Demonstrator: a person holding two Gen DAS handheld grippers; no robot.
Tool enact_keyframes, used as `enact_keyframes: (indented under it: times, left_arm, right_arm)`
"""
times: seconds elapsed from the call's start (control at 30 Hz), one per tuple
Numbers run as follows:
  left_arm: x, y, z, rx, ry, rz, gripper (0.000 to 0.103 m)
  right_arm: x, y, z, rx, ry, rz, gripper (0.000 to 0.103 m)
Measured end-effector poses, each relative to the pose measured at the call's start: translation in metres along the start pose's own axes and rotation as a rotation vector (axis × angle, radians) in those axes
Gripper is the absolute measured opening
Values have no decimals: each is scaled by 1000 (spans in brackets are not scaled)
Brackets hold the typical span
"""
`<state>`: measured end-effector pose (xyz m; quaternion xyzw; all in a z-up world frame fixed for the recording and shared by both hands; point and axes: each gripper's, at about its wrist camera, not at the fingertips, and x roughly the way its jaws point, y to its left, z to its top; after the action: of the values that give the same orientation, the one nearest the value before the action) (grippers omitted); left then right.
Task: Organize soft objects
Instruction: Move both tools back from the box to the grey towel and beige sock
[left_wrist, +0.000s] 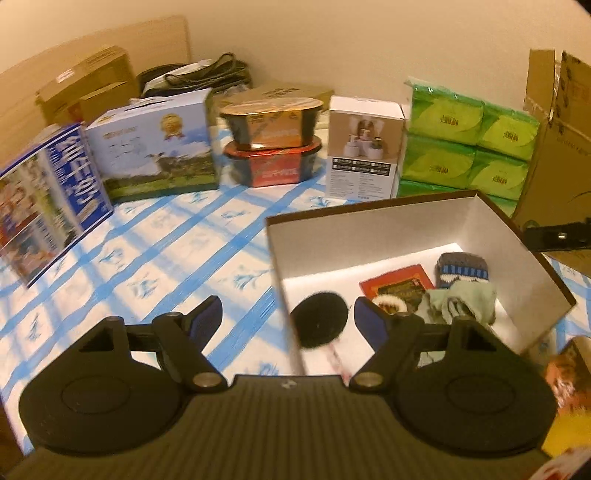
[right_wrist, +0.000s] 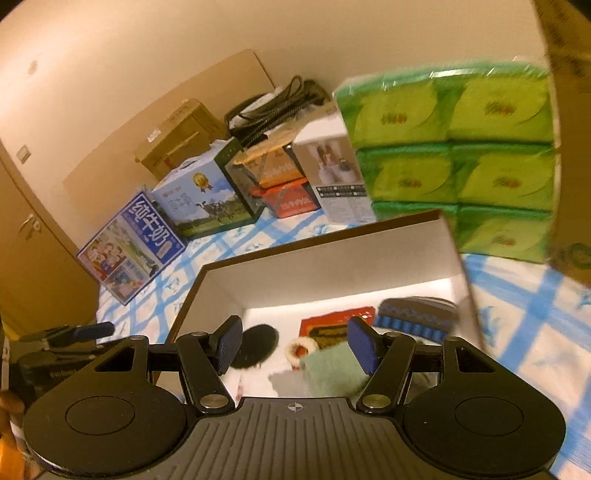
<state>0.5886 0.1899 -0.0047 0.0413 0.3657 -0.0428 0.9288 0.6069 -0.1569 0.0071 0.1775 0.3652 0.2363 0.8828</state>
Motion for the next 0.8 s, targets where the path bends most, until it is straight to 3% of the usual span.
enact_keyframes:
  times: [0.33, 0.6, 0.8]
  left_arm:
    - [-104, 14, -45, -73, -19, 68, 75]
    - [-192, -18, -93, -96, -20, 109, 74]
    - [-244, -51, -125, -107, -21, 68, 74]
  right_arm:
    - [-102, 20, -51, -12, -45, 4, 63]
    - [-173, 44, -105, -49, -45, -38, 63]
    - [-214, 59, -147, -73, -31, -48, 63]
